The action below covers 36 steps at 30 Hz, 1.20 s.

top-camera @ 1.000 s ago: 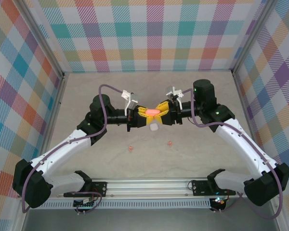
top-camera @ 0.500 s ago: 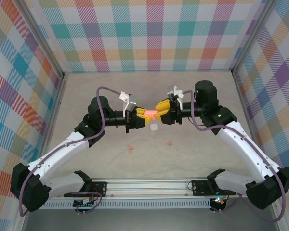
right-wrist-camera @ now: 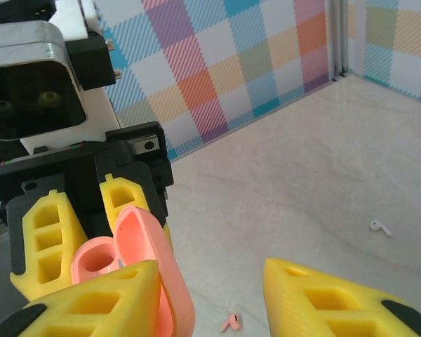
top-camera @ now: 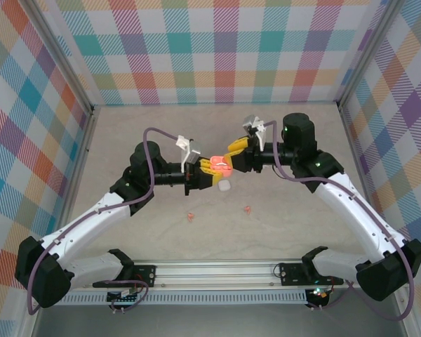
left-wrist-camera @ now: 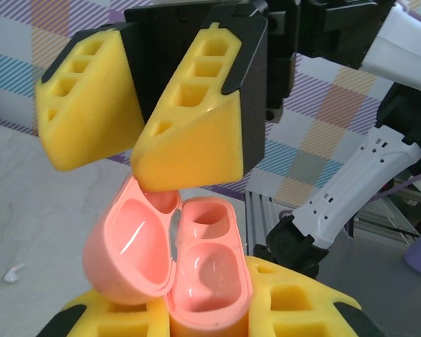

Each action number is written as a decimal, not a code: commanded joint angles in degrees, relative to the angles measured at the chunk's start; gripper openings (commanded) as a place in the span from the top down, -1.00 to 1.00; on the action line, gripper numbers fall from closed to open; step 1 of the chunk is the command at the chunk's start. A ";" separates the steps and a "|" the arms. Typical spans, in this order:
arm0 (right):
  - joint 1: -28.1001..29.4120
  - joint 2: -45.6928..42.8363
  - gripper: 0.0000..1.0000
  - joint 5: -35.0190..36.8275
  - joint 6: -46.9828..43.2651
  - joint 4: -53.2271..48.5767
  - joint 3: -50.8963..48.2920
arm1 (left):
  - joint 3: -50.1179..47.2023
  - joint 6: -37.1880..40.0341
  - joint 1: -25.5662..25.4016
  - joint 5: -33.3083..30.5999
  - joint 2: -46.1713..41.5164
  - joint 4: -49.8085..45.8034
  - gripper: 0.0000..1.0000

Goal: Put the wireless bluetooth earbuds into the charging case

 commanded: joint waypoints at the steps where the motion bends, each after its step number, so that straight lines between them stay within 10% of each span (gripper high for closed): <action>1: -0.23 0.81 0.15 5.25 4.35 0.63 1.30 | 0.30 1.80 -1.04 2.72 -0.66 1.64 0.83; 36: -0.25 -5.57 -0.13 -4.89 50.67 5.93 -10.73 | -5.43 9.15 -1.04 -8.32 -2.23 10.46 0.85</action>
